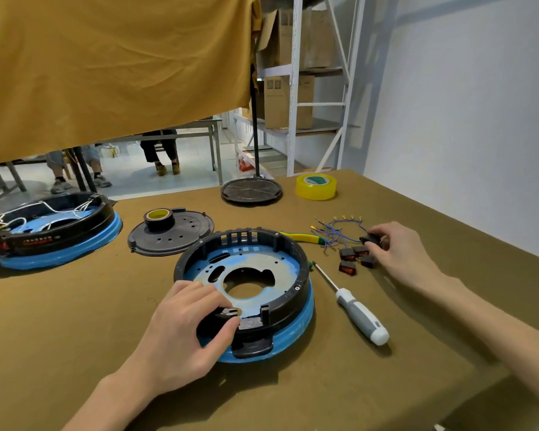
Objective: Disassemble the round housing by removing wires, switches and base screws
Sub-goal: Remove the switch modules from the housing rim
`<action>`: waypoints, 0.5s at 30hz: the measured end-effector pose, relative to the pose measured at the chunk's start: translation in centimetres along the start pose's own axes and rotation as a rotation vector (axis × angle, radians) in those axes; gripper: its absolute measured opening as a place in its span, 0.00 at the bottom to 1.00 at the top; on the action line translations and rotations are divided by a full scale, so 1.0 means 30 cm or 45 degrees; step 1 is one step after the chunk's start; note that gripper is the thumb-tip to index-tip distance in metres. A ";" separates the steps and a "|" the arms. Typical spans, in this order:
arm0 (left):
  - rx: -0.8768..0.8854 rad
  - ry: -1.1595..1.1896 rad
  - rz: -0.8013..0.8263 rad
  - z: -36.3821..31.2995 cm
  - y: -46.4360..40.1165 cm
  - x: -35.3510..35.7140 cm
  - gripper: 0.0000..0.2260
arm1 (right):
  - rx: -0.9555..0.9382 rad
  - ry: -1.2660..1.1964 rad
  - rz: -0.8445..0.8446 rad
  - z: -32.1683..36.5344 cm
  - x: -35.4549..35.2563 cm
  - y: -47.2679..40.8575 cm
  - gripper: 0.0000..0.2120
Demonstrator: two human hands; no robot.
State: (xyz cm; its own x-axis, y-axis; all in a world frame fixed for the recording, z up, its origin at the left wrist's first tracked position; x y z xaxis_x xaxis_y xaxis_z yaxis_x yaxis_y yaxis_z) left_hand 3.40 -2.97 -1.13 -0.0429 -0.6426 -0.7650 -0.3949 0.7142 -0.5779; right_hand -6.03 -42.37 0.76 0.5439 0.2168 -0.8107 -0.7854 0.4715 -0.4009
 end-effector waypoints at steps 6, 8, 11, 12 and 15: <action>-0.017 -0.019 0.018 -0.004 -0.002 -0.003 0.10 | 0.276 0.173 0.069 -0.070 -0.003 -0.053 0.12; -0.014 -0.023 0.016 -0.006 -0.002 -0.002 0.10 | 0.338 0.213 0.141 -0.087 0.007 -0.031 0.11; -0.012 -0.027 0.006 -0.005 -0.005 -0.002 0.10 | 0.339 0.223 0.186 -0.093 0.010 0.002 0.16; -0.011 -0.031 0.003 -0.004 -0.004 -0.001 0.10 | 0.315 0.272 0.177 -0.084 0.003 0.010 0.19; -0.004 -0.038 -0.004 0.003 0.001 0.001 0.10 | 0.166 0.320 0.077 -0.007 -0.015 0.043 0.20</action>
State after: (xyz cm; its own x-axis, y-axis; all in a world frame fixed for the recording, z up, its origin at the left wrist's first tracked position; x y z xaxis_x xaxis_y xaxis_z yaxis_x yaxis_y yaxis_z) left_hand 3.47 -2.94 -1.19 -0.0144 -0.6364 -0.7712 -0.3976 0.7113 -0.5796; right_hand -7.36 -42.05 0.51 0.3942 0.0365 -0.9183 -0.7606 0.5739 -0.3036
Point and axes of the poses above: each hand's wrist, its own y-axis away from the middle knuckle, its own x-axis out of the palm, z = x × y, the point moved 1 cm from there along -y, towards the middle knuckle, and after that the axes turned 3 degrees about z, right-handed, at the moved point
